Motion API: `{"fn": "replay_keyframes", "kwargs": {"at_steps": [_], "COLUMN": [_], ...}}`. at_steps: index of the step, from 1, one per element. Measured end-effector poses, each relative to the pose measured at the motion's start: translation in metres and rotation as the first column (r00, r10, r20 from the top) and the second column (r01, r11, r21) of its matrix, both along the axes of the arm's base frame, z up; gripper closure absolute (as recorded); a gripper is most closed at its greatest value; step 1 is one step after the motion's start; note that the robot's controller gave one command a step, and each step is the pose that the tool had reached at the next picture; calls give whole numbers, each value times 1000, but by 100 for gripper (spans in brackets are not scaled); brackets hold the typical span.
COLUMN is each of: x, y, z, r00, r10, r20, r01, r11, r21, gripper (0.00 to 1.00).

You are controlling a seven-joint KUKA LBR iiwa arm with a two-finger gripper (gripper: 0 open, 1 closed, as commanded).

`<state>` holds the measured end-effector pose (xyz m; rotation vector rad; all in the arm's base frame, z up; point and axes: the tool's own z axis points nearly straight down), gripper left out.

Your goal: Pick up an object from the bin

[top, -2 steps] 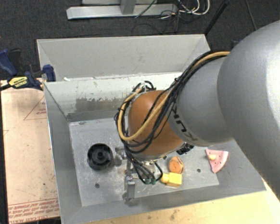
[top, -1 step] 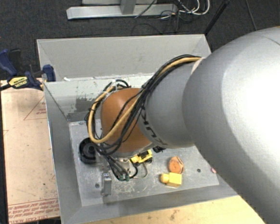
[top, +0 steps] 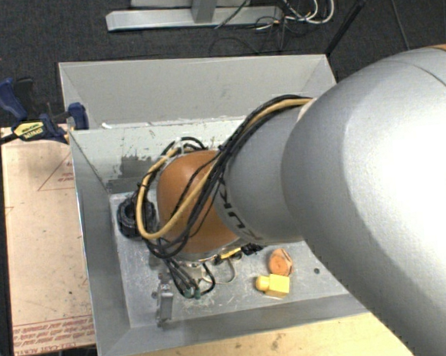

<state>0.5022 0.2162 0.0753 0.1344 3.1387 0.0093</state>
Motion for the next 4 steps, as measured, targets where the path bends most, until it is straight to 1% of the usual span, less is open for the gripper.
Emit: {"fn": "replay_keyframes", "kwargs": {"at_steps": [1,2,3,4], "x": [4,12,10,2], "y": [-71,-80,-69,-70], "z": [-1,37,52,15], "r00": [996,1000,999,999], "r10": [-86,-17,41,40], "r20": [-2,-3,5,5], "r01": [86,17,-41,-40], "r11": [996,1000,999,999], "r21": [-5,-11,-4,-5], "gripper": [0,0,0,0]}}
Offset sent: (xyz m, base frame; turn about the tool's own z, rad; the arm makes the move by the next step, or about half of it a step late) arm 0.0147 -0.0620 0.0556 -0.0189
